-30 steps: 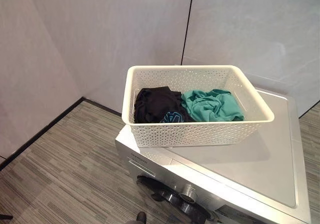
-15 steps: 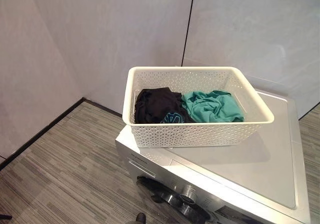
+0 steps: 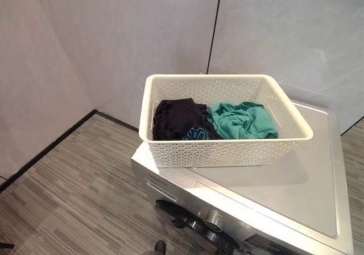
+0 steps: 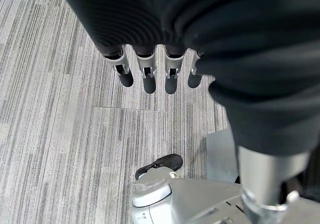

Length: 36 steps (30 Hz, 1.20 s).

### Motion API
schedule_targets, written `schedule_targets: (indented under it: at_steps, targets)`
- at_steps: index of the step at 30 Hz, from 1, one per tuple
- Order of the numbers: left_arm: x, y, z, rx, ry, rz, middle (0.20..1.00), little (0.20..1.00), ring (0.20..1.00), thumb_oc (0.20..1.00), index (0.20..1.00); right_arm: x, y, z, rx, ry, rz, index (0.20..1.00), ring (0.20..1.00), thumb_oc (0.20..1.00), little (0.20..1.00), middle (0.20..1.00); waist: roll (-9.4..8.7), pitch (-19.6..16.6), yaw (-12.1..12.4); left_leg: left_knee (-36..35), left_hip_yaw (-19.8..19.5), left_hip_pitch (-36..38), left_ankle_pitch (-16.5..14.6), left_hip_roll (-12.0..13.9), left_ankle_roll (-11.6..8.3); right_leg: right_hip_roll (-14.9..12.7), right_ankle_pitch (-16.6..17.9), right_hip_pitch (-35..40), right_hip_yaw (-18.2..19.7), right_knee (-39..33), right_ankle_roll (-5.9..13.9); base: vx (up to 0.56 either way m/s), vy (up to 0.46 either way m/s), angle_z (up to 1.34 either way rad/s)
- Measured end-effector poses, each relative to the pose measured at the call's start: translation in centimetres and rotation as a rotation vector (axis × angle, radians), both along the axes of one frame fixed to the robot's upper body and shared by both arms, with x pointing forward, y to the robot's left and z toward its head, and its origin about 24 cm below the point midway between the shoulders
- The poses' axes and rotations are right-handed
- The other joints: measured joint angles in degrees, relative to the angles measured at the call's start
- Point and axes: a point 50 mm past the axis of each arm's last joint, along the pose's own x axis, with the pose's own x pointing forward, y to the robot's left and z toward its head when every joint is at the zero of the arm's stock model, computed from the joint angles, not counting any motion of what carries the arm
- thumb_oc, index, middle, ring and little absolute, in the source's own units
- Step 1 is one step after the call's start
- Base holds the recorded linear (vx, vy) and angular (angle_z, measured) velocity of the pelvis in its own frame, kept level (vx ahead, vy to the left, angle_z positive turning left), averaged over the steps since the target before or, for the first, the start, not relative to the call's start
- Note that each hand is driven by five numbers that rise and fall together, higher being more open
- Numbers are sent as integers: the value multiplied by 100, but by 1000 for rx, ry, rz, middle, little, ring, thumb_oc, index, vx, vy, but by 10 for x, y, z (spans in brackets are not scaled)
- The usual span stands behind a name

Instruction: Grab the laundry basket,head to the washer,open it,put in the laundry and shut it.

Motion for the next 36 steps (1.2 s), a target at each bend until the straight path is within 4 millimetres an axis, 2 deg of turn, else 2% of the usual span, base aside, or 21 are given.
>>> schedule_targets:
  at_steps: [3,19,20,21,22,24,26,31,36]
  targets:
    - [4,-1,1,-3,-18,-5,1000,1000,1000,1000,1000,7,2,0,5,-29,1,1000,1000,1000,1000,1000,16,12,6,0,-16,0,0,-8,0,-7,0,9,-12,0,0,0,6,1]
    - [4,-1,1,6,-26,-5,1000,1000,1000,1000,1000,5,3,0,22,-50,-72,1000,1000,1000,1000,1000,25,16,-7,0,-21,1,1,-7,1,-6,-2,14,-14,0,-2,0,0,0]
    - [8,-3,1,7,-50,24,1000,1000,1000,1000,1000,-5,3,0,19,-36,-87,1000,1000,1000,1000,1000,77,-37,-112,-19,-82,-12,9,-2,-6,-3,-11,26,-37,41,-18,8,-14,-23]
    - [-5,-10,-2,-71,-120,352,1000,1000,1000,1000,1000,8,2,2,13,-97,-66,1000,1000,1000,1000,1000,135,-85,-329,-43,68,-138,-35,40,37,-18,-62,-209,249,236,-92,10,-13,-39]
    - [-7,-17,-4,-98,-135,433,1000,1000,1000,1000,1000,12,3,3,7,-129,-60,1000,1000,1000,1000,1000,163,-77,-472,-44,140,-169,-33,52,43,-24,-48,-283,332,261,-78,14,-14,-44]
    - [-7,-31,-8,-141,-139,488,1000,1000,1000,1000,1000,18,5,4,8,-163,-54,1000,1000,1000,1000,1000,215,-49,-742,-44,178,-177,-27,40,64,-43,-6,-294,363,248,-63,13,-7,-17]
    - [9,-41,-8,-182,-185,505,1000,1000,1000,1000,1000,12,7,3,13,-154,-58,1000,1000,1000,1000,1000,219,-50,-985,-45,238,-109,-44,52,88,-45,-6,-290,472,259,-64,21,-20,-21]
    - [25,-41,-5,-190,-226,487,1000,1000,1000,1000,1000,-1,6,2,12,-128,-64,1000,1000,1000,1000,1000,211,-61,-1126,-45,310,-70,-56,71,102,-31,-1,-275,524,229,-69,14,-11,-7]
    - [19,-40,-7,-182,-208,494,1000,1000,1000,1000,1000,2,7,2,14,-137,-61,1000,1000,1000,1000,1000,196,-75,-1109,-46,363,-1,-70,69,119,-39,-1,-243,578,230,-69,7,-4,-5]
